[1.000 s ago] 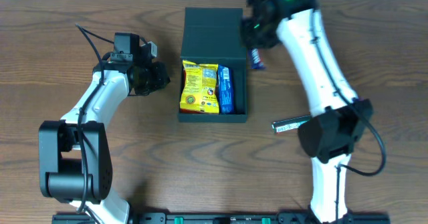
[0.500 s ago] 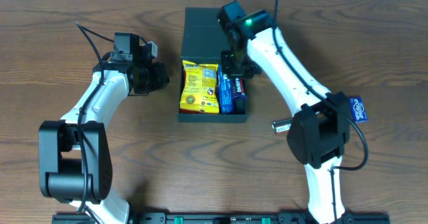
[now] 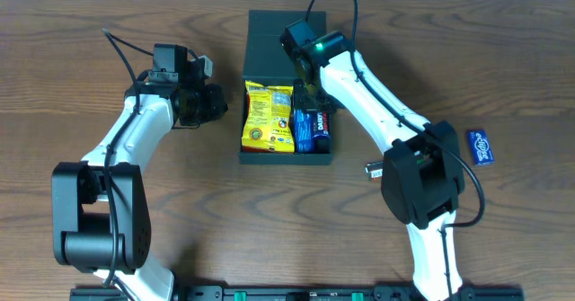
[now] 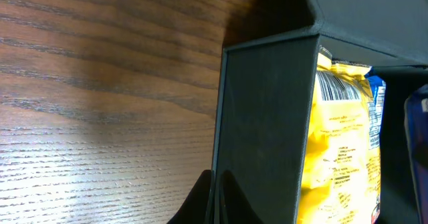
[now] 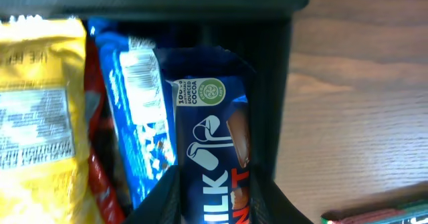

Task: Pack container
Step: 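Carry the chocolate bar into the box's right side and release, then grasp the green-wrapped bar from the table with the right gripper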

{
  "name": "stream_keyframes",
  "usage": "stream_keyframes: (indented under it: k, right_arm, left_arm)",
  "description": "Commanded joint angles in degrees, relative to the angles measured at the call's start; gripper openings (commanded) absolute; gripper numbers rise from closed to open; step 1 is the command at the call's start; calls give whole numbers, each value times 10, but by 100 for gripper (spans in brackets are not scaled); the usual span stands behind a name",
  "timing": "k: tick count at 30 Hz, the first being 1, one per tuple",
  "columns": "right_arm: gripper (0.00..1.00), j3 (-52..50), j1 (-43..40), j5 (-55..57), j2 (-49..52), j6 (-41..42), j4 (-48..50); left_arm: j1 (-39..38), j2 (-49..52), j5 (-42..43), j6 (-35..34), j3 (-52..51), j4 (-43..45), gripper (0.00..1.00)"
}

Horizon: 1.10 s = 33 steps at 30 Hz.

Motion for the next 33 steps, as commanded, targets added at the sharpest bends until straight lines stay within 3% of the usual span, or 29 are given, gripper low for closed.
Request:
stream_keyframes:
  k: [1,3,8,14,19,21,23,25,27,30,33]
  right_arm:
    - [6,-7,2,35,-4,19,5]
    - [40,-7,2,36,-4,19,6]
    - [61,-7,2,35,-4,14,5]
    - [53,3,2,30,-26,8,-10]
    - [53,10,-7,64,-117,-22,-16]
    - [57,10,-20,85,-154,-64,-19]
    - [58,9,-51,86,-190,-165,-34]
    - [60,9,-85,86,-203,-198,-69]
    - [57,9,-123,75,-205,-169,-110]
    - [54,-16,-177,53,-205,-59,-162]
    - [54,-89,-217,9,-212,30,-174]
  left_arm:
    - [1,7,-2,15,12,0,6]
    - [1,7,-2,15,12,0,6]
    - [1,7,-2,15,12,0,6]
    - [1,7,-2,24,12,-1,6]
    - [1,7,-2,24,12,-4,6]
    - [1,7,-2,24,12,-4,6]
    - [1,7,-2,24,12,-3,6]
    - [1,7,-2,24,12,-2,6]
    - [1,7,-2,23,12,-3,6]
    - [1,7,-2,23,12,-2,6]
    - [1,7,-2,23,12,-2,6]
